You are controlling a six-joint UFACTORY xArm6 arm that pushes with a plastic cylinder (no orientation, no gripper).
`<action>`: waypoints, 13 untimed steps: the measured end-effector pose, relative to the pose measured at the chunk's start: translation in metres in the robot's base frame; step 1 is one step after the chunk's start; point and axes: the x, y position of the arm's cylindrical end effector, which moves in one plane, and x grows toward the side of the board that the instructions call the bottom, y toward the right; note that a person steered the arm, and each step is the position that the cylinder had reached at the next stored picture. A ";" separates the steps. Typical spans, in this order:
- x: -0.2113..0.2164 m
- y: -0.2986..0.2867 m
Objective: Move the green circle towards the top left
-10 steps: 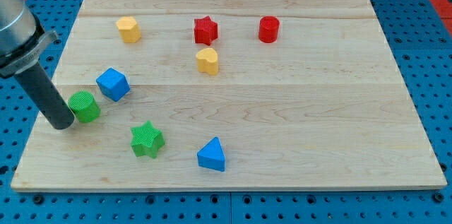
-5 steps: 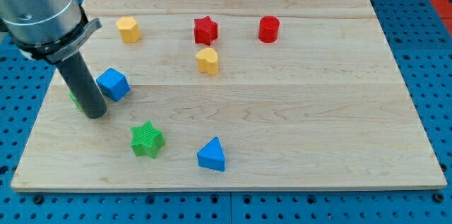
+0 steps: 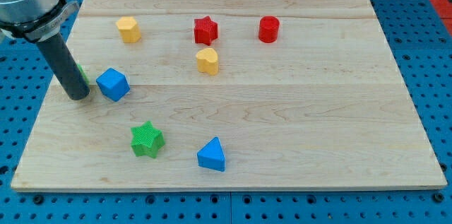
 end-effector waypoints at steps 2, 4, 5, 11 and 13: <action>-0.006 -0.005; -0.007 -0.031; -0.024 -0.018; -0.095 -0.060; -0.106 -0.067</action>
